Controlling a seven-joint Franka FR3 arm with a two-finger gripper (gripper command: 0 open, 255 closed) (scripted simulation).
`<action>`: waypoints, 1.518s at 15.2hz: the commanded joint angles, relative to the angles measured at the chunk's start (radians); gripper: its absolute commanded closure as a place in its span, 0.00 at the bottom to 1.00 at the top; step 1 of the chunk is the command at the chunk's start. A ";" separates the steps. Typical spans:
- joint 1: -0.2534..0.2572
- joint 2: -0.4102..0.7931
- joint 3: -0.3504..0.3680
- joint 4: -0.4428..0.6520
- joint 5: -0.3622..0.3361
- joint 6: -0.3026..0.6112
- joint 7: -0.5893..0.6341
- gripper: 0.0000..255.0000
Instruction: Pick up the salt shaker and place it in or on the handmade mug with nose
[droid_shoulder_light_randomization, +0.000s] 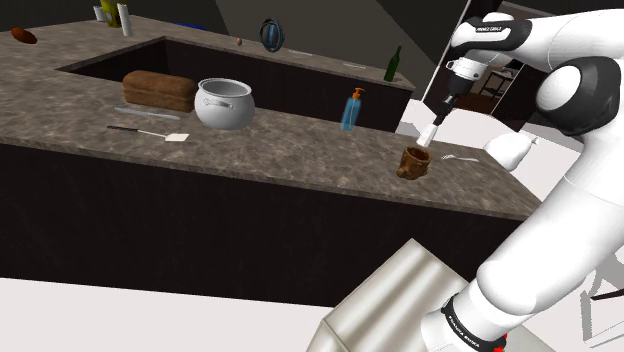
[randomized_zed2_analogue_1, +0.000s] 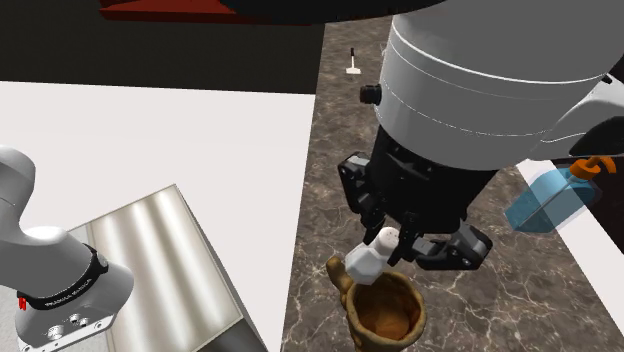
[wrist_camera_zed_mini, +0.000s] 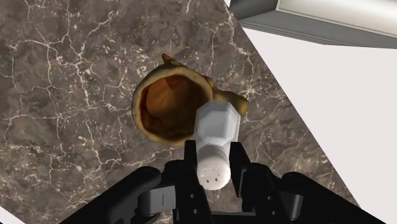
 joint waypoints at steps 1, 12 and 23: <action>0.002 -0.004 0.001 -0.031 -0.001 0.029 0.001 1.00; 0.005 0.001 0.003 -0.135 0.004 0.137 -0.007 1.00; 0.005 0.001 0.003 -0.135 0.004 0.137 -0.007 0.00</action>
